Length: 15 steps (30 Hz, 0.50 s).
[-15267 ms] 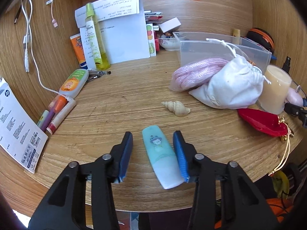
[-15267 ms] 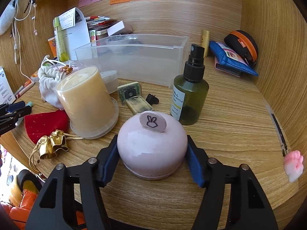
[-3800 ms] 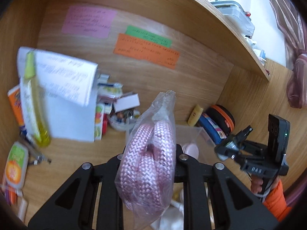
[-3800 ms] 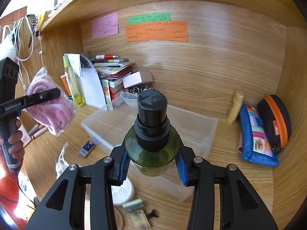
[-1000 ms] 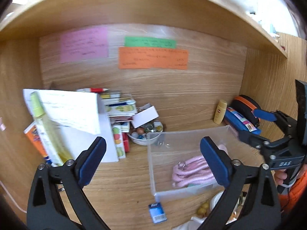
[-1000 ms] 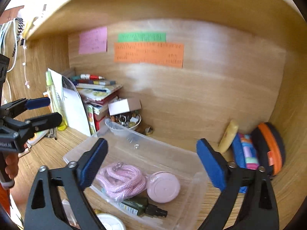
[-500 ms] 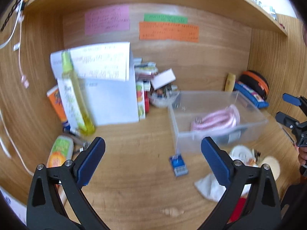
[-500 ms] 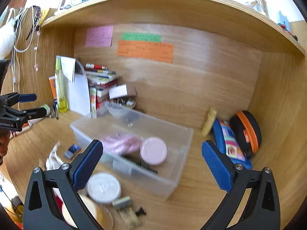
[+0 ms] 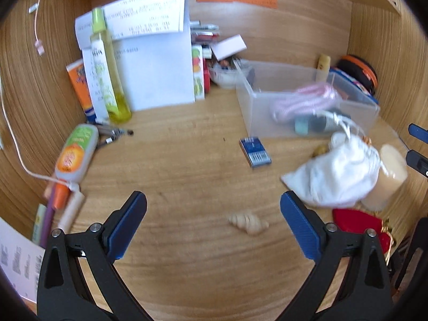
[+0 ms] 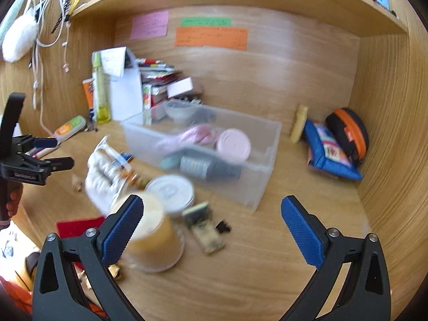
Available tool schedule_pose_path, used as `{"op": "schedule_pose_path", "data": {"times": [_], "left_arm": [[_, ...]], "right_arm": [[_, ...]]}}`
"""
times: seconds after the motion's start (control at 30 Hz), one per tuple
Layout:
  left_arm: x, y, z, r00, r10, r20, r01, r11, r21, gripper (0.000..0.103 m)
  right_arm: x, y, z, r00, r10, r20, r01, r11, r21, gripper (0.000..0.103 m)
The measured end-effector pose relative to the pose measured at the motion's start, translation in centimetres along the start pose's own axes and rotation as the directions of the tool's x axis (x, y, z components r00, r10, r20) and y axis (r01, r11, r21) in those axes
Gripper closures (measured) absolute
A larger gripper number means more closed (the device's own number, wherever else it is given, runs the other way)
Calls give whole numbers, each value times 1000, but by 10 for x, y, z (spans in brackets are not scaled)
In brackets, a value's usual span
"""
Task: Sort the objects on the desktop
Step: 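Move both open grippers back from the bin toward the desk items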
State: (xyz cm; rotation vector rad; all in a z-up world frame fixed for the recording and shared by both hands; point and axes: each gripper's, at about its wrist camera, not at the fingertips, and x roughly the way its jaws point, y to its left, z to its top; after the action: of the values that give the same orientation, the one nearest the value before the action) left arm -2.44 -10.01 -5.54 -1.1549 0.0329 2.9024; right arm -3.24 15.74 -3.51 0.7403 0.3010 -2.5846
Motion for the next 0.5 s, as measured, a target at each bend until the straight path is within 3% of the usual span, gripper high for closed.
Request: {"op": "schedule_pose_path", "data": {"times": [0.23,0.43,0.5], "left_arm": [[8,-11,-11,1000,-3,-27,4,999,37,2],[11,-15,-12,999,-24,-28,26,998,64,2],[12,-15,-12,999,-32,-34,34,997,68,15]], "right_arm": [[0,10,-14,997,76,-28,-75,997,31,0],[7,24,-18,991,124,-52,-125,992,-15,1],[11,29,-19,988,139,-64,-141,989,-31,2]]}}
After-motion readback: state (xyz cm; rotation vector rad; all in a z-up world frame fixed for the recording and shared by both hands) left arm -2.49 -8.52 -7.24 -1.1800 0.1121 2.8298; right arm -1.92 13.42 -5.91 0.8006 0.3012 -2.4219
